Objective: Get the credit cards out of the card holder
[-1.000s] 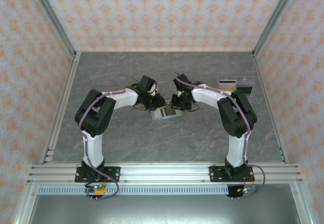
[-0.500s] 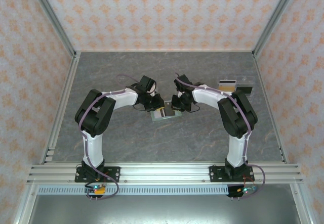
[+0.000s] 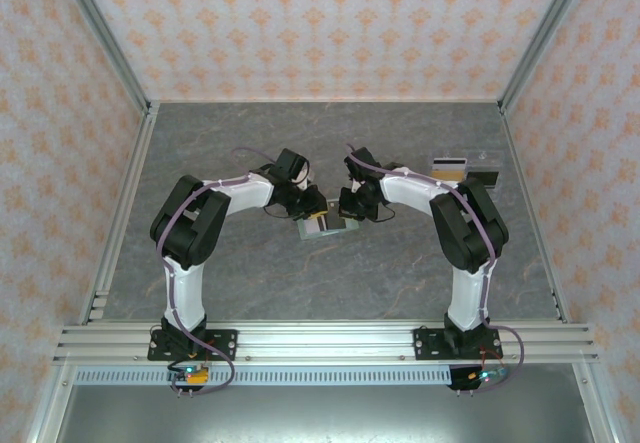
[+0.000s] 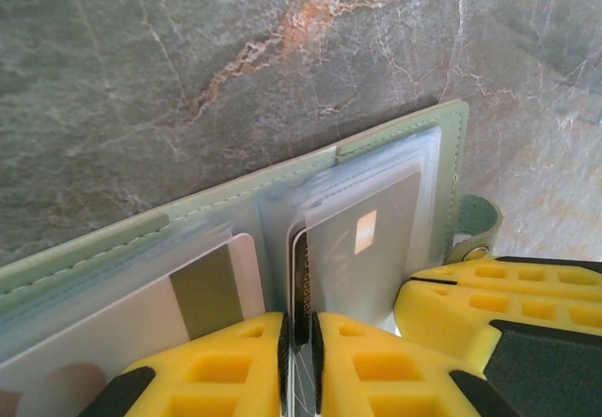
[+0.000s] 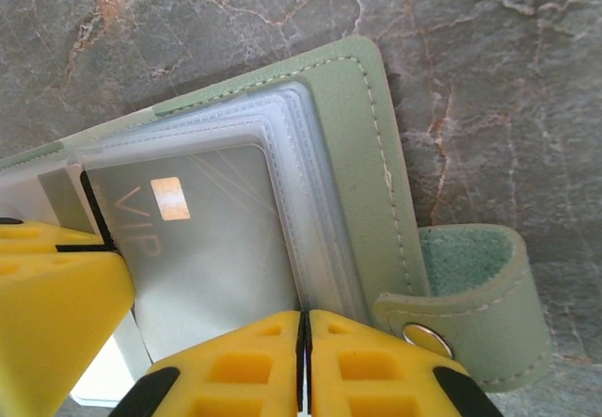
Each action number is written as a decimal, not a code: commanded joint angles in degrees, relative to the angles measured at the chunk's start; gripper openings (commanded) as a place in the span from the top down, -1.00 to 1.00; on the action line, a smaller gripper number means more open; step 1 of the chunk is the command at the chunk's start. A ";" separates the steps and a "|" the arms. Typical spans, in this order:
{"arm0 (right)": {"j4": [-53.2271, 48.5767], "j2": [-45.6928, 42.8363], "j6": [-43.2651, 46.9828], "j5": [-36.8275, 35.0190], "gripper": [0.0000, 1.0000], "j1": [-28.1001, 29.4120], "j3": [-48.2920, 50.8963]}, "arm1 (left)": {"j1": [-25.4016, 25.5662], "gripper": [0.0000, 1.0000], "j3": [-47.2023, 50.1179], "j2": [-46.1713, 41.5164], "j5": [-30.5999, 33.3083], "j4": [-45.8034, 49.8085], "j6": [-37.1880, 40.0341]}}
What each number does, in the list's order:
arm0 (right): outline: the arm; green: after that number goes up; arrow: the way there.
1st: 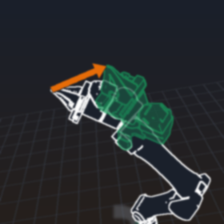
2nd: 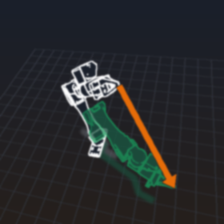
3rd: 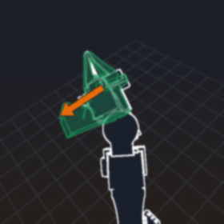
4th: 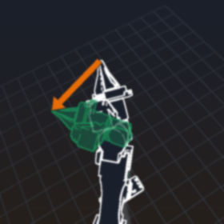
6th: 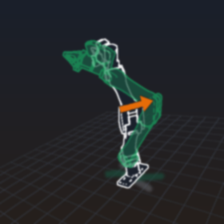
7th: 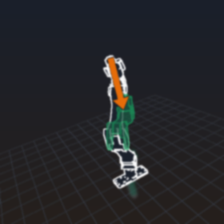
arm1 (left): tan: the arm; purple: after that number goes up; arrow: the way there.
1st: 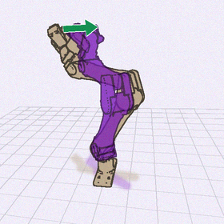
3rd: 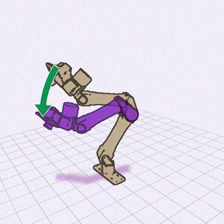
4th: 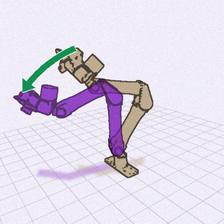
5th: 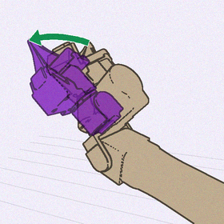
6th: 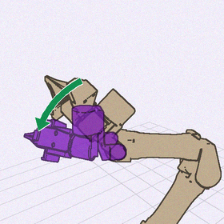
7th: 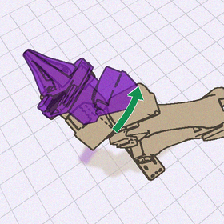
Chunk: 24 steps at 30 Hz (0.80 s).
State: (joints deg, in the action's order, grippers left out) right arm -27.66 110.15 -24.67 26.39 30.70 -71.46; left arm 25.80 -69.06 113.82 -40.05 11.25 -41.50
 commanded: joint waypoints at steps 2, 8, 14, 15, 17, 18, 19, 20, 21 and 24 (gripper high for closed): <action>-0.20 1.74 -0.62 0.76 0.79 0.15 0.03 | 0.83 0.67 -1.26 1.59 -4.42 -1.09 1.15; -0.29 1.64 -0.63 0.28 0.79 0.15 0.27 | 0.78 0.73 -0.08 0.99 -4.59 -2.74 0.45; -1.12 1.40 -0.69 -1.98 0.79 0.18 0.35 | 0.43 0.86 1.59 -0.98 -3.15 -3.09 0.69; -1.25 1.36 -0.58 -2.50 0.80 0.16 0.43 | 0.24 0.88 1.92 -1.37 -3.10 -3.26 0.70; -1.81 1.25 -0.66 -4.07 0.80 0.15 0.49 | -0.30 0.92 2.58 -2.38 -3.10 -3.31 0.93; -2.01 1.12 -0.61 -4.72 0.80 0.15 0.54 | -0.53 0.93 2.93 -2.65 -3.17 -3.49 1.04; -2.28 0.91 -0.58 -5.36 0.81 0.21 0.62 | -0.86 0.93 3.28 -3.12 -3.12 -3.38 1.19; -2.31 0.67 -0.63 -5.82 0.81 0.15 0.73 | -1.22 0.94 3.61 -3.48 -3.18 -3.16 1.47; -2.38 0.43 -0.60 -6.32 0.81 0.15 0.91 | -1.49 0.95 4.00 -3.75 -3.19 -3.12 1.63; -2.65 -0.22 -0.70 -7.65 0.82 0.15 1.15 | -2.25 0.96 5.23 -4.04 -3.28 -3.30 1.86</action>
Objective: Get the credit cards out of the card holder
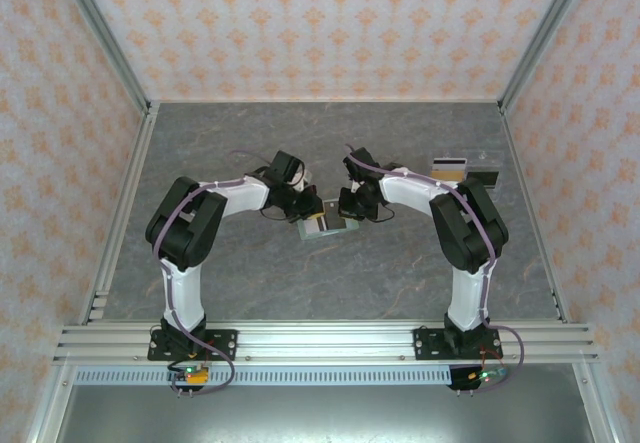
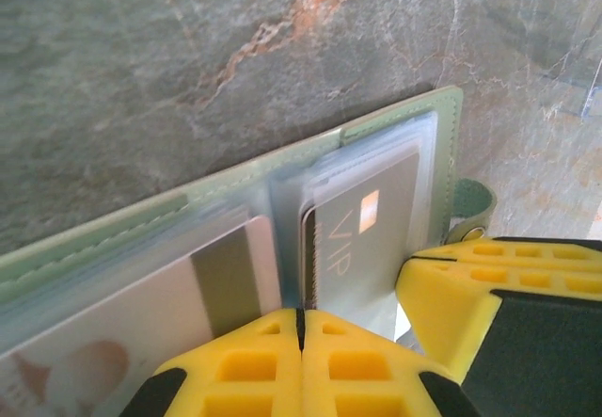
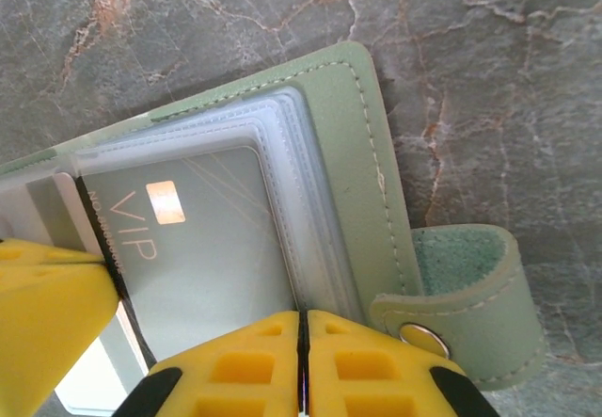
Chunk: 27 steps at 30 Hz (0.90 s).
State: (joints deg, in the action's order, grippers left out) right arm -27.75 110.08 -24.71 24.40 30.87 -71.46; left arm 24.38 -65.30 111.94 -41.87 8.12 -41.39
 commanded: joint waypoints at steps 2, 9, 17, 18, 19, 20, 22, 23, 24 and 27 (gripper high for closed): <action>-2.57 -0.39 -0.78 -6.11 0.82 -0.02 1.15 | -1.09 0.97 2.07 -2.16 -1.55 -0.16 1.77; -0.80 -1.25 -0.66 -3.33 0.82 0.00 0.72 | -1.27 0.96 3.15 -2.16 -2.67 -2.96 0.08; -1.27 -0.13 -1.10 -2.47 0.81 -0.02 -0.11 | 0.01 0.67 5.75 -5.42 -0.57 -7.24 -4.45; -1.26 0.02 -1.12 -2.64 0.81 -0.02 -0.04 | 0.18 0.63 6.49 -5.99 -0.03 -8.06 -5.28; -1.47 0.02 -1.10 -2.70 0.81 -0.02 0.00 | 0.31 0.60 7.18 -6.59 0.41 -8.65 -5.90; -1.65 0.09 -1.22 -2.64 0.81 -0.02 0.04 | 0.33 0.56 7.65 -7.04 0.92 -8.96 -6.34; -2.11 0.01 -1.21 -3.21 0.81 -0.02 0.08 | 0.96 0.54 8.46 -7.54 1.39 -10.06 -7.56; -2.30 -0.13 -1.24 -3.29 0.81 -0.02 0.25 | 1.30 0.53 8.60 -7.63 1.26 -10.42 -7.88; -2.60 -0.43 -1.31 -3.46 0.81 -0.02 0.50 | 1.72 0.52 8.76 -7.62 1.25 -10.56 -8.15; -3.60 -1.30 -1.26 -3.76 0.81 0.00 1.39 | 2.42 0.52 9.22 -7.44 2.04 -10.55 -8.77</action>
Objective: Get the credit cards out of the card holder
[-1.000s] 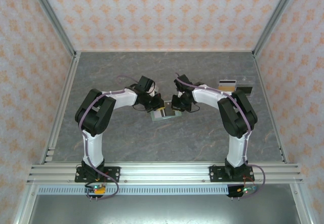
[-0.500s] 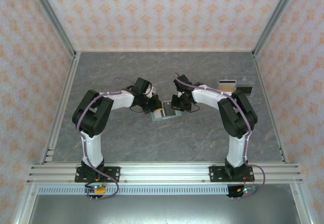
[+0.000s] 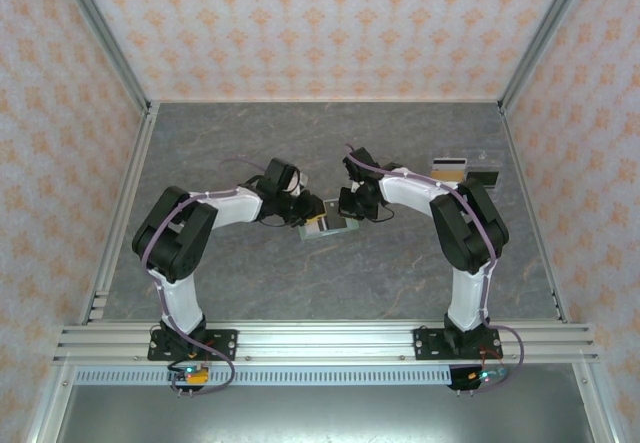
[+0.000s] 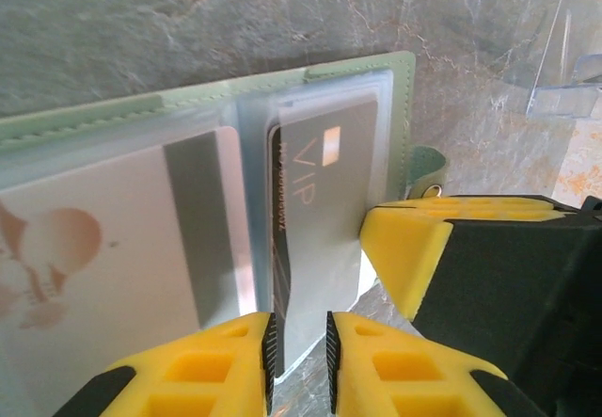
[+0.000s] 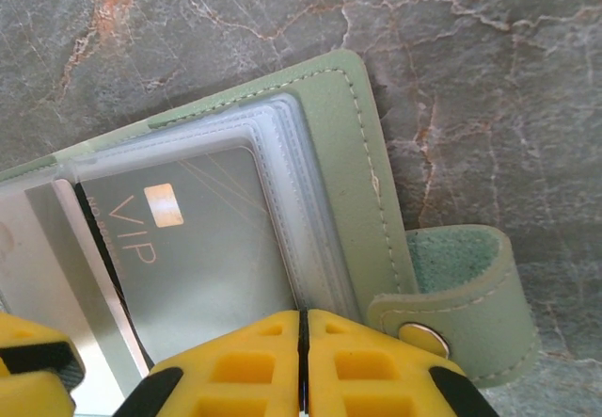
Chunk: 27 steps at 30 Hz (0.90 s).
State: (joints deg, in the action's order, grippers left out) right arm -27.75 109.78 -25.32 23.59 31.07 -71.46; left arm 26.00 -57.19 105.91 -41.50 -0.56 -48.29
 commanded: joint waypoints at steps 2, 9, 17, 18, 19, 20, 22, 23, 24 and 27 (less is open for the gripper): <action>-3.88 -1.61 -0.78 -2.90 0.81 -0.21 2.01 | 0.88 0.53 1.75 -0.85 1.68 -2.24 -2.26; -5.03 -3.24 -1.24 -3.81 0.81 -0.22 2.29 | 0.52 0.55 2.00 0.11 6.76 5.80 0.87; -2.23 -4.91 -0.29 0.89 0.80 -0.22 2.47 | -1.04 0.56 -1.47 -2.71 11.06 15.17 7.96; -1.45 -4.99 -0.29 2.00 0.80 -0.22 2.40 | -1.08 0.56 -2.31 -3.02 10.61 15.49 8.50; -0.78 -5.10 -0.37 2.88 0.78 -0.22 2.38 | -1.02 0.55 -2.94 -3.20 10.09 15.38 8.57; -0.03 -5.27 -0.36 3.84 0.75 -0.21 2.45 | -0.95 0.55 -3.33 -3.54 9.24 14.72 8.20; 0.48 -5.03 -0.42 4.81 0.71 -0.18 2.23 | -0.86 0.55 -3.32 -3.85 7.55 12.65 6.62; 0.65 -4.79 -0.30 5.20 0.69 -0.19 2.23 | -0.74 0.54 -3.00 -4.06 7.04 11.44 5.58; 0.92 -4.67 -0.20 5.51 0.66 -0.19 2.20 | -0.65 0.54 -2.43 -4.36 6.79 10.21 4.41; 1.19 -3.71 0.00 6.14 0.63 -0.18 1.86 | -0.13 0.53 -0.47 -4.63 6.69 6.65 1.33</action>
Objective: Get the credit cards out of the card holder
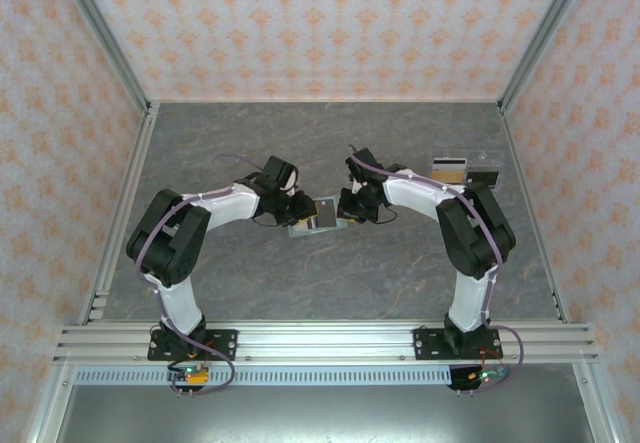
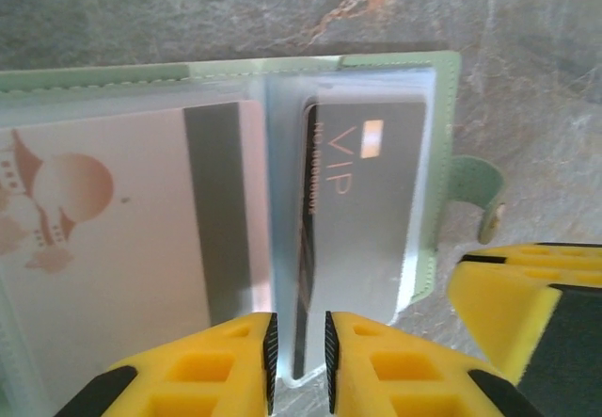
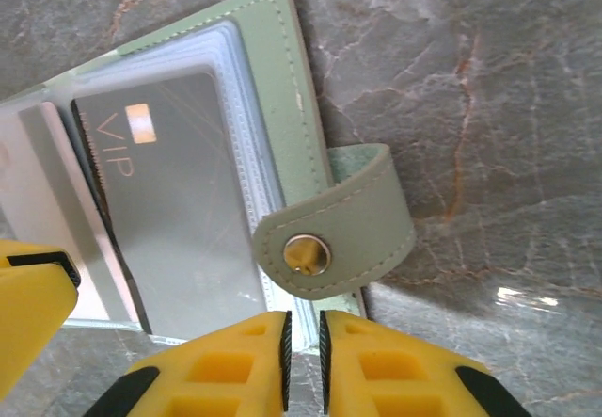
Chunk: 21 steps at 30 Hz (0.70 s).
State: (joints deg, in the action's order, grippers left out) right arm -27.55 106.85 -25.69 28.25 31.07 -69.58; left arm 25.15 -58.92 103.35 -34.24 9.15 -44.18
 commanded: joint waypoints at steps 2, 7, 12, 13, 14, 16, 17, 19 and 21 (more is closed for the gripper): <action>1.17 0.00 0.37 2.08 0.62 -0.17 -0.44 | 1.10 0.55 2.50 -1.80 -0.48 -5.09 -4.56; 1.80 1.76 0.47 3.89 0.63 -0.13 -1.08 | 1.19 0.66 4.49 -0.32 0.33 -8.17 -6.91; 2.24 3.26 0.50 5.19 0.64 -0.11 -1.48 | 1.17 0.70 4.86 1.06 0.09 -9.12 -7.34; 2.24 3.59 0.58 5.30 0.64 -0.11 -1.59 | 1.20 0.70 4.93 1.26 0.14 -9.14 -7.37; 2.31 3.81 0.57 5.41 0.64 -0.12 -1.68 | 1.11 0.70 5.02 1.45 -0.02 -9.28 -7.34; 2.58 4.20 0.48 5.67 0.65 -0.12 -1.70 | 1.13 0.70 5.13 1.78 0.05 -9.39 -7.33; 2.54 4.33 0.49 5.74 0.67 -0.07 -1.80 | 1.06 0.71 5.12 1.97 0.20 -9.29 -7.32; 2.62 4.51 0.55 5.61 0.71 -0.06 -1.87 | 0.94 0.71 5.62 2.20 0.48 -9.51 -7.42; 2.50 4.71 0.52 5.51 0.73 -0.12 -1.87 | 0.69 0.71 6.00 2.60 0.27 -9.96 -7.54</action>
State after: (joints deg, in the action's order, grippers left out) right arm -25.65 110.32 -25.69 33.47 31.07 -70.13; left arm 26.15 -54.08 104.55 -34.24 0.49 -51.18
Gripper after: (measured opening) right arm 0.138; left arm 0.148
